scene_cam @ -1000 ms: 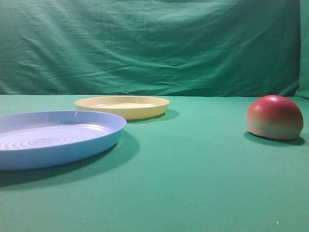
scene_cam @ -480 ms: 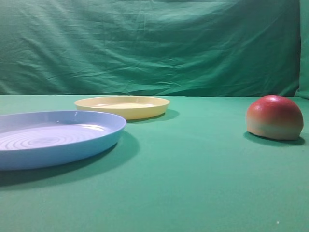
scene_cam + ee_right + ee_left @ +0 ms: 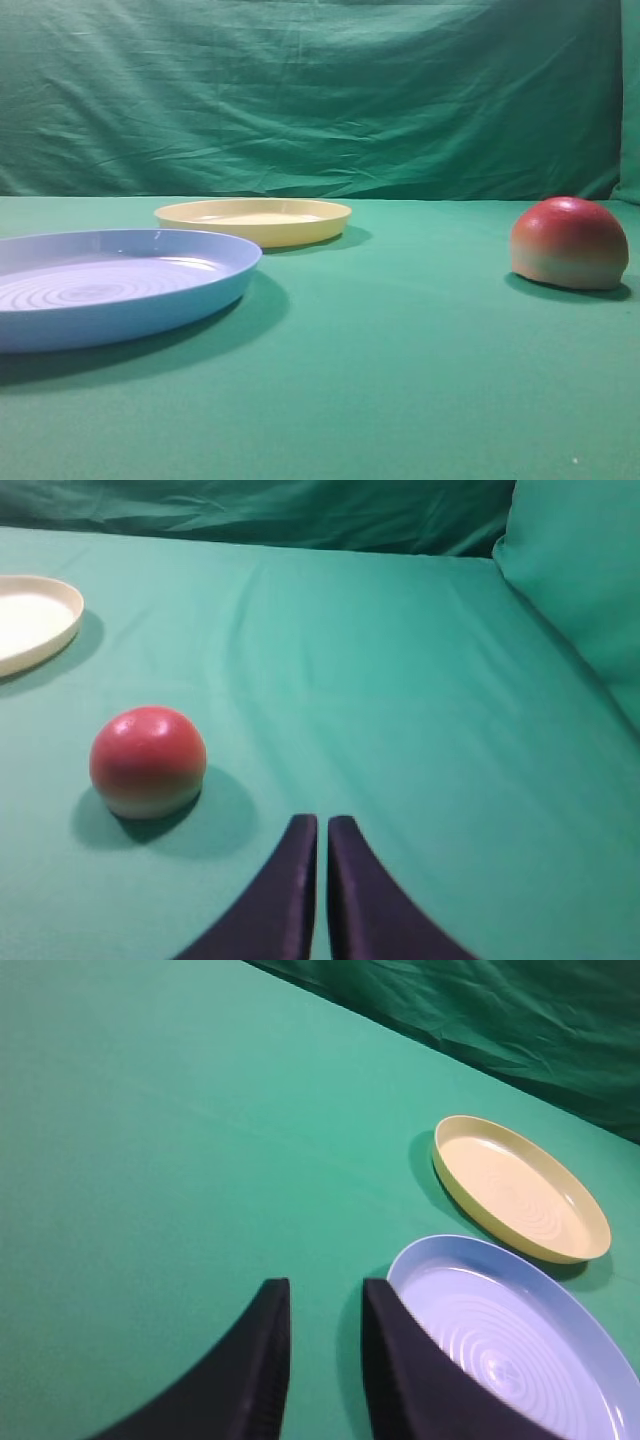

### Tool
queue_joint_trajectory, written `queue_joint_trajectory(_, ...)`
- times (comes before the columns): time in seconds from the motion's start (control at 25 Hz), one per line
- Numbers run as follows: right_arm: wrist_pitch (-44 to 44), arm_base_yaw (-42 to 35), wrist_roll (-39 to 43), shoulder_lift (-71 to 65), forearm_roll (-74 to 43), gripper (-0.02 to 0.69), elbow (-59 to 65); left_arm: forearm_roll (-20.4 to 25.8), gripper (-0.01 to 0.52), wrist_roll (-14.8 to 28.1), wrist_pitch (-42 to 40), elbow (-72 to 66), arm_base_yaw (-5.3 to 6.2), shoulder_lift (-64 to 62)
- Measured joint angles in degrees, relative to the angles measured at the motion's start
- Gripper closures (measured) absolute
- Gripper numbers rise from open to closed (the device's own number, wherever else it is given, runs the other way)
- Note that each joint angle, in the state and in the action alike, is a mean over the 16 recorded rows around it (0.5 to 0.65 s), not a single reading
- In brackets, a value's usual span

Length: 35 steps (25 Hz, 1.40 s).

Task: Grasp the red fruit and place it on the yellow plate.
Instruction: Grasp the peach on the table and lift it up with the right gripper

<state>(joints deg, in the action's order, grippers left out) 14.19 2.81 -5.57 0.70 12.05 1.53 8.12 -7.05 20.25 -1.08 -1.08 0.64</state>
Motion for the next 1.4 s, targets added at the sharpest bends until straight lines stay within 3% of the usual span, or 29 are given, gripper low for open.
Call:
queue_joint_trajectory(0.36,-3.21,0.00,-2.74,-2.08,6.73,0.665,-5.81,0.00,0.357,0.00,0.00,0.00,0.00,0.00)
queue_joint_trajectory(0.96,27.57,0.00,-13.82,-32.76,5.04,0.665,-30.23,0.00,0.357,0.00,0.00,0.00,0.00,0.00)
queue_joint_trajectory(1.4,35.17,3.26,-13.02,-53.67,2.88,0.665,-40.12,0.00,0.357,0.00,0.00,0.00,0.00,0.00)
